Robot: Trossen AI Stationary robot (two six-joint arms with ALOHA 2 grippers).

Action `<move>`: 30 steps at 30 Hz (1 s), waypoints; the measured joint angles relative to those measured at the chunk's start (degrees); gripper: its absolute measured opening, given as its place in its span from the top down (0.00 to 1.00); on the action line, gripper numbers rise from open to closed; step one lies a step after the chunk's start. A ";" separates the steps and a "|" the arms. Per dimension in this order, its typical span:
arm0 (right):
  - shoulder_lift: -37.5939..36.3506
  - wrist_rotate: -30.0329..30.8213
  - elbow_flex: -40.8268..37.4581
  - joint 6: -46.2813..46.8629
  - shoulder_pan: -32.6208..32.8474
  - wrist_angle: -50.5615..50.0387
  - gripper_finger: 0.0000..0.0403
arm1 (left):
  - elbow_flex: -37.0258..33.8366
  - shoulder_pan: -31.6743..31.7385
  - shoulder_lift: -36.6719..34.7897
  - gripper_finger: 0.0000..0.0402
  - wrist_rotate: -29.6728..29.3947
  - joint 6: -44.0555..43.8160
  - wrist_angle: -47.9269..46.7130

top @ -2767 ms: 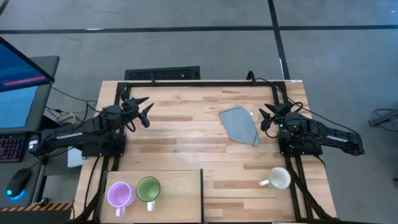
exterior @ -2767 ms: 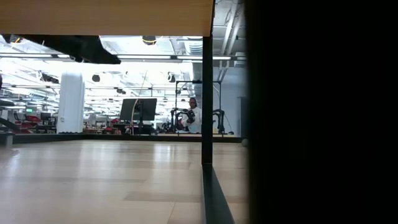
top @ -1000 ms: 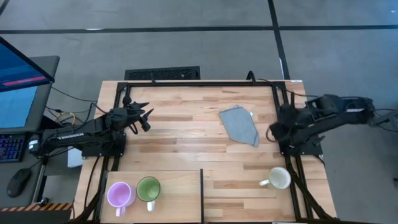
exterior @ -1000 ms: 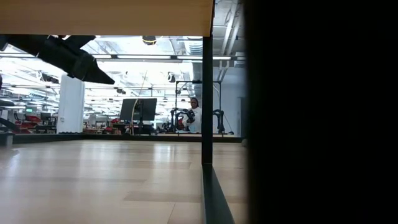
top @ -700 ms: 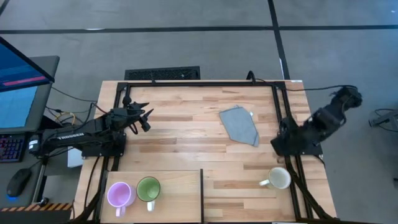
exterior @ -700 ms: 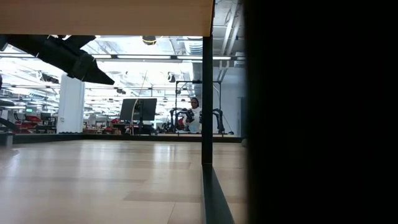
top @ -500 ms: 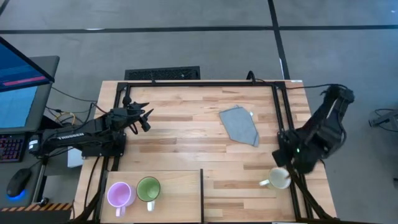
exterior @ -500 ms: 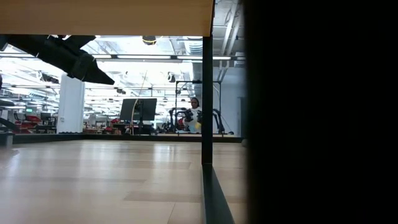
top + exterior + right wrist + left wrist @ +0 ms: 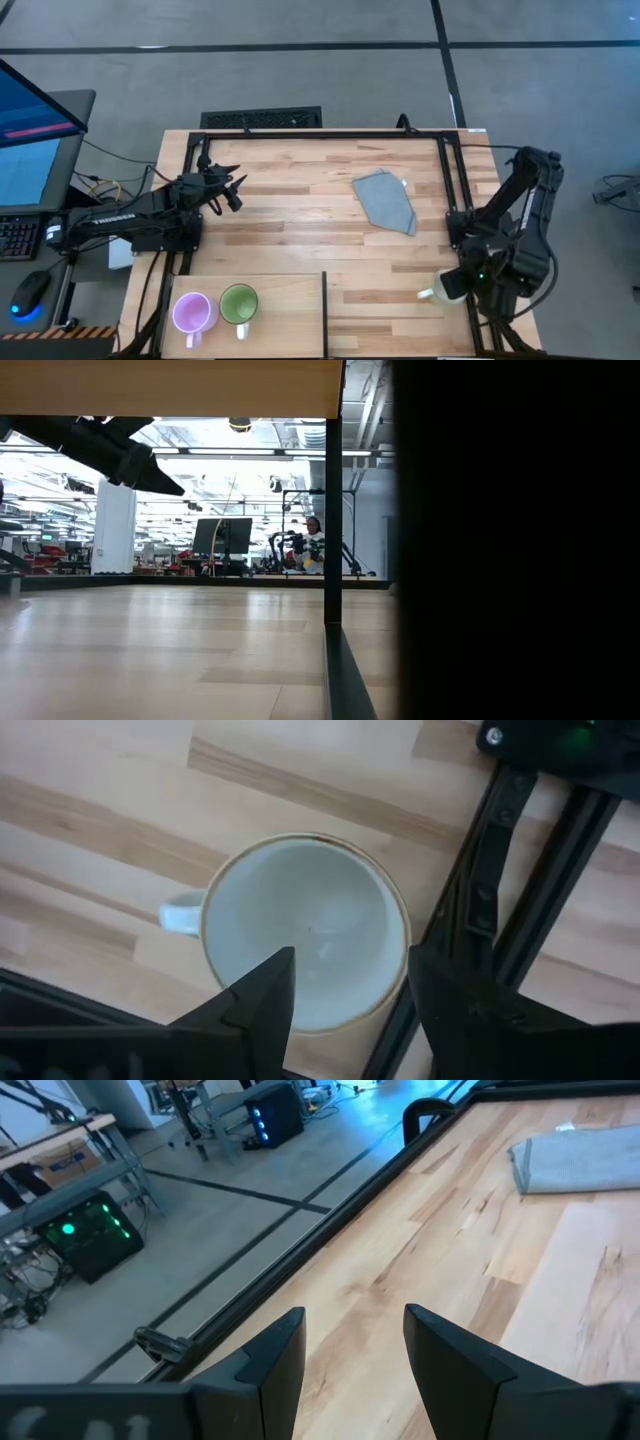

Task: Stack small to large cups/mugs on shelf
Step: Put the light green mug on the shelf

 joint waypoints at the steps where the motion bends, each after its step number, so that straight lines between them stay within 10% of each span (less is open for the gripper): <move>1: 0.38 -0.24 0.00 -0.03 0.00 0.05 0.46 | 0.00 0.00 0.00 0.59 0.04 -0.43 -0.01; 30: 15.13 -3.57 -0.04 -0.95 2.24 1.44 0.46 | 0.00 -0.02 0.00 0.59 0.48 -5.57 -2.66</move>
